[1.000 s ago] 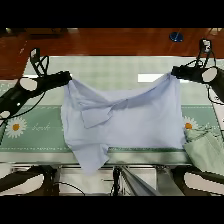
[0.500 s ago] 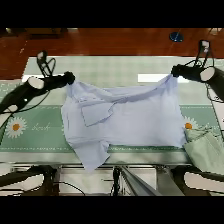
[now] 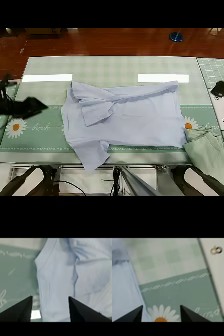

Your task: Fold the shirts.

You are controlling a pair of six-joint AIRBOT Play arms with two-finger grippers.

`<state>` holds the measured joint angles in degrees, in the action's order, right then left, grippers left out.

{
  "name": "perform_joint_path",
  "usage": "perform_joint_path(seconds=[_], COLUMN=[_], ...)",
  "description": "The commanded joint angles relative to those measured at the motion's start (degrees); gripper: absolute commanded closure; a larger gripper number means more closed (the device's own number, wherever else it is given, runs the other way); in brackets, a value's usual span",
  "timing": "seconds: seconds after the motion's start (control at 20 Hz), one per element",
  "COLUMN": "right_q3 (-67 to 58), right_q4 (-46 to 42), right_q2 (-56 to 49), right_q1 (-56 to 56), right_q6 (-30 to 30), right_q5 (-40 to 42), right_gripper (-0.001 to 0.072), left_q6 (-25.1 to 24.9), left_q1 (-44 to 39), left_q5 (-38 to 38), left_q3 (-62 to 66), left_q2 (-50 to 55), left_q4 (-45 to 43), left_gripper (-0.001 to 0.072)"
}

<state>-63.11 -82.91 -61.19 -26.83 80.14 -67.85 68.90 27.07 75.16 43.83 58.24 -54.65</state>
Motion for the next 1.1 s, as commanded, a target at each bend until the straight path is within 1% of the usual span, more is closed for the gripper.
perform_joint_path(seconds=[0.0,0.05,0.15,0.2,0.4,0.6,0.65,0.95,1.0,1.05], right_q3=[9.07,10.69,12.63,13.03,13.38,13.38,13.38,13.38,13.38,13.38], right_q4=[11.3,11.91,12.17,12.28,14.16,14.03,14.01,13.77,13.77,13.77], right_q2=[1.95,1.95,1.95,1.95,1.95,1.95,1.95,1.95,1.97,1.97], right_q1=[-4.68,-4.66,-4.66,-4.66,-4.66,-4.66,-4.66,-4.66,-4.66,-4.66], right_q6=[-6.27,-7.32,-7.87,-7.98,-8.26,-8.26,-8.26,-8.26,-8.24,-8.24], right_q5=[-7.21,-7.89,-8.04,-7.3,-5.75,-5.68,-5.66,-5.66,-5.68,-5.77], right_gripper=[0.0158,0.0165,0.0165,0.0165,0.0165,0.0165,0.0165,0.0165,0.0165,0.0165], left_q6=[-2.75,-3.67,-4.46,-5.64,-5.92,-5.86,-5.62,-0.59,0.66,1.27], left_q1=[3.61,3.3,3.26,3.23,1.92,-3.72,-5.68,-16.98,-18.05,-18.8], left_q5=[5.62,5.51,4.04,3.08,2.38,0.55,-1.05,-13.73,-15.21,-15.85], left_q3=[-13.22,-15.43,-18.95,-20.39,-20.2,-20.2,-20.17,-20.06,-20.02,-19.96], left_q2=[-4.04,-3.89,-3.87,-3.85,-2.03,1.77,2.89,10.36,11.39,12.26], left_q4=[1.09,1.05,1.07,1.09,0.61,0.59,0.66,1.18,1.18,1.29], left_gripper=[0.0159,0.016,0.0159,0.016,0.016,0.016,0.016,0.0167,0.0239,0.049])
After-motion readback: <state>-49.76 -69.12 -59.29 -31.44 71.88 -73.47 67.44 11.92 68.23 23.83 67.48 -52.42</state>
